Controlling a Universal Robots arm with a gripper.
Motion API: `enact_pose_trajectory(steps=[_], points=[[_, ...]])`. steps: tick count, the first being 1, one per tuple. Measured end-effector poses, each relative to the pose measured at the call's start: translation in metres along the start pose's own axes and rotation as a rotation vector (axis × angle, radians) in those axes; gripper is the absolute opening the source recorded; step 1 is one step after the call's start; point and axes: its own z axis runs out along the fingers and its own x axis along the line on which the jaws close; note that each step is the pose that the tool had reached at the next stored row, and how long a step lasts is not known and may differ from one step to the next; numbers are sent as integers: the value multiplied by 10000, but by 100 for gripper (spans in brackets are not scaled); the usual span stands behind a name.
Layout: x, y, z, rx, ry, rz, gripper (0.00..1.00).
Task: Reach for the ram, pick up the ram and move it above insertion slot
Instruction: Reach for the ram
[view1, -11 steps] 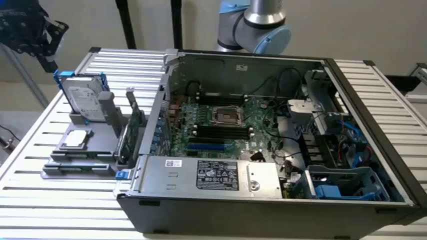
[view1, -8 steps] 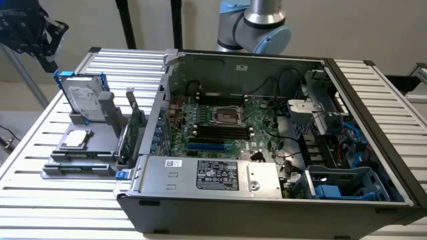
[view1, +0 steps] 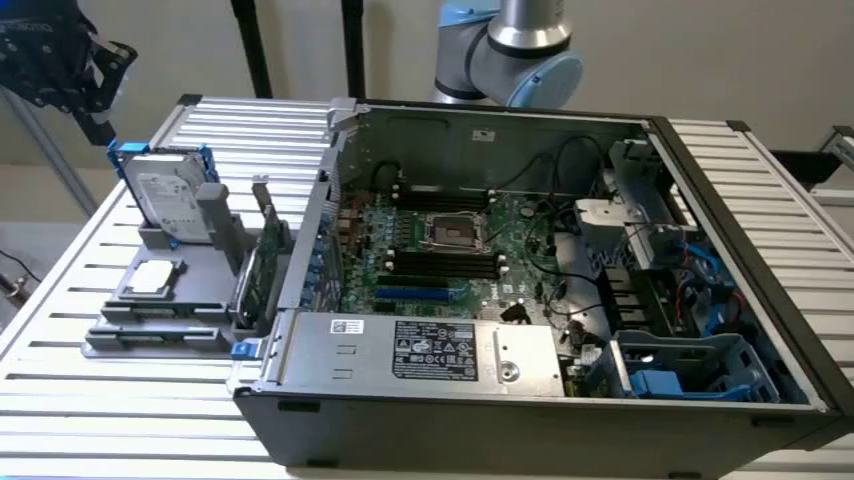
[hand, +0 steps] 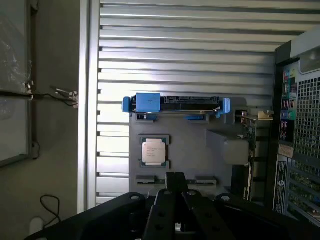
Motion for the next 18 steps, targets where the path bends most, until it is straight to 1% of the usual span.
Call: enact_pose_trajectory(steps=[3,5,13,18], points=[[-4,-9,-1,1,2,0,11],[-21,-43,1,-1,-1,0,11],[-70,-313,25,0,1,0,11],[-117,-435,78,-1,0,-13,11]])
